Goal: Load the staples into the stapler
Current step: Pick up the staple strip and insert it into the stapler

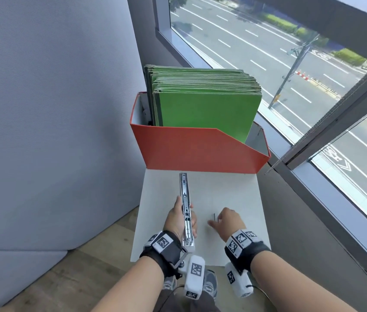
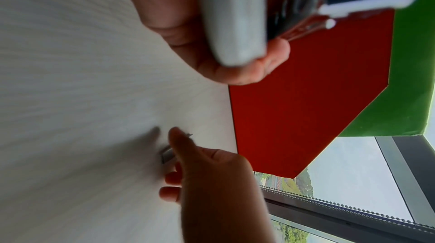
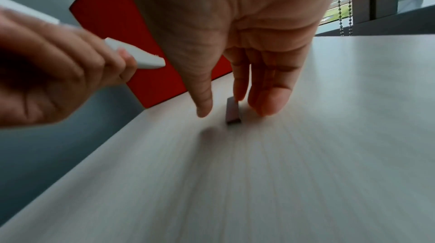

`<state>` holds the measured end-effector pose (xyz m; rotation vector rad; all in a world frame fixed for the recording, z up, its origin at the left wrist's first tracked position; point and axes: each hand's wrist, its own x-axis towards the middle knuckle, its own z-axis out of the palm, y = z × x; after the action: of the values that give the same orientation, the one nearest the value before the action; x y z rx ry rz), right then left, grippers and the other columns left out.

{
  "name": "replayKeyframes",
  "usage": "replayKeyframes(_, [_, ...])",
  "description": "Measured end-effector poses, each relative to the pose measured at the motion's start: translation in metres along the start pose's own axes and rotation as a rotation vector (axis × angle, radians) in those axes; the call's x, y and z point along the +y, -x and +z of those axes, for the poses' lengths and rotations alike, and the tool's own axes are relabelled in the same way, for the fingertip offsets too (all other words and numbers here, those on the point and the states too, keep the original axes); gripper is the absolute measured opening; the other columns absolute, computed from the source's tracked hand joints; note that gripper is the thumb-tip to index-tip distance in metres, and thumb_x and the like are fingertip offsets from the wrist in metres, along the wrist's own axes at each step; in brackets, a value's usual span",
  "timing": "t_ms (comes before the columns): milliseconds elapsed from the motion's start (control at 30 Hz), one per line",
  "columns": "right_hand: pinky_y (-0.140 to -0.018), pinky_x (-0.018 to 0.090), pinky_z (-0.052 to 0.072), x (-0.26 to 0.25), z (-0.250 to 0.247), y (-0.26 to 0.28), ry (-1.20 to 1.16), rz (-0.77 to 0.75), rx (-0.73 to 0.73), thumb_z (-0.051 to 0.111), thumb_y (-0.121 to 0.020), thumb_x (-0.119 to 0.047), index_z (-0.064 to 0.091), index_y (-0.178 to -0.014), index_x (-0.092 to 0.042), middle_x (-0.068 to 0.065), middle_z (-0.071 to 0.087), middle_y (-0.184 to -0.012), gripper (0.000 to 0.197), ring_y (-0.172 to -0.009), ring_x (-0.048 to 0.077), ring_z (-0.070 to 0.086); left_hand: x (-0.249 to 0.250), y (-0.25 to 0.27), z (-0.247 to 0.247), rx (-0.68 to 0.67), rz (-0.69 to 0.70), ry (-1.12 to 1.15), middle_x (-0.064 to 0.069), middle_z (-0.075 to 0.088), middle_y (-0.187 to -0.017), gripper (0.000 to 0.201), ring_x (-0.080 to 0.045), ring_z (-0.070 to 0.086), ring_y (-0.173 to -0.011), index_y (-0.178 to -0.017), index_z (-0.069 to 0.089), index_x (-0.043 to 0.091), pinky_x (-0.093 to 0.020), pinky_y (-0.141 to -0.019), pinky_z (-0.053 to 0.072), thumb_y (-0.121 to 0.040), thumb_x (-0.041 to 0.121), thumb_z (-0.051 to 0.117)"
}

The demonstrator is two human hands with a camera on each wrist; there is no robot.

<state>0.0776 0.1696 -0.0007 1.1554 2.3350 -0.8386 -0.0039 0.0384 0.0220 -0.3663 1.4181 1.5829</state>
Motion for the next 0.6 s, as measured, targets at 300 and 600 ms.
replayKeyframes(300, [-0.078,0.033,0.047,-0.002,0.012,0.000,-0.038,0.045,0.022,0.055,-0.084,-0.014,0.060,-0.098,-0.001,0.017,0.063,-0.105,0.020,-0.096,0.032,0.060,0.008,-0.005,0.006,0.061,0.064,-0.032,-0.001,0.041,-0.036,0.053,-0.018,0.039,-0.026,-0.085,0.046,0.012,-0.020,-0.036,0.039,-0.094,0.059,0.022])
replayKeyframes(600, [-0.063,0.034,0.058,-0.032,-0.051,0.054,-0.697,-0.076,-0.050,0.070,-0.073,-0.009,0.071,-0.063,-0.001,0.012,0.067,-0.061,0.013,-0.053,0.019,0.058,0.022,-0.002,0.015,0.122,0.137,-0.030,-0.004,0.043,-0.041,0.053,-0.018,0.041,-0.030,-0.080,0.049,0.013,-0.021,-0.038,0.039,-0.095,0.057,0.023])
